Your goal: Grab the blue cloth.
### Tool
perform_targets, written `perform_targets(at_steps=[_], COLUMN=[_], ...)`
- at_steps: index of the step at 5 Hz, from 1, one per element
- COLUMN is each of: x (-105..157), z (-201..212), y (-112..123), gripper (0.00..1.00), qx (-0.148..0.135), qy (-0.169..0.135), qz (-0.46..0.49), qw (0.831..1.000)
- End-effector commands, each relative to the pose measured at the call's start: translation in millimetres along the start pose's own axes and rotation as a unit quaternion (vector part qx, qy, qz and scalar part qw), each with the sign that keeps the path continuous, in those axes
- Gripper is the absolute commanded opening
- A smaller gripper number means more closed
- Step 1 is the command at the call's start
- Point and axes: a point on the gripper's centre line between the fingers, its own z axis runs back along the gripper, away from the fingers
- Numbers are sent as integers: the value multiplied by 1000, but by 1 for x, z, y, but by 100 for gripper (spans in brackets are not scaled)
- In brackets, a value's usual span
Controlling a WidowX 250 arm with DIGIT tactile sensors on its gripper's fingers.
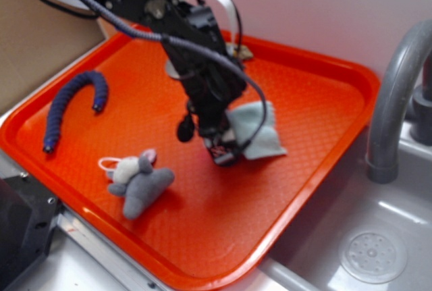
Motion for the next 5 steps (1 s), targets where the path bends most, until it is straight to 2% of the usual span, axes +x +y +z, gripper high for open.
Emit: perform_targets(at_steps=[1,2,3,4,5], x=[-32,-43,-58,-57,-53], z=[74,94,115,116,114], y=[22,26,32,37,38], gripper=[0,0,0,0,0], qx=[-47,-59,-33,-12,5], qy=[-56,-21,18,22,22], qz=[102,125,171,206,200], qw=[992,990,985,978,979])
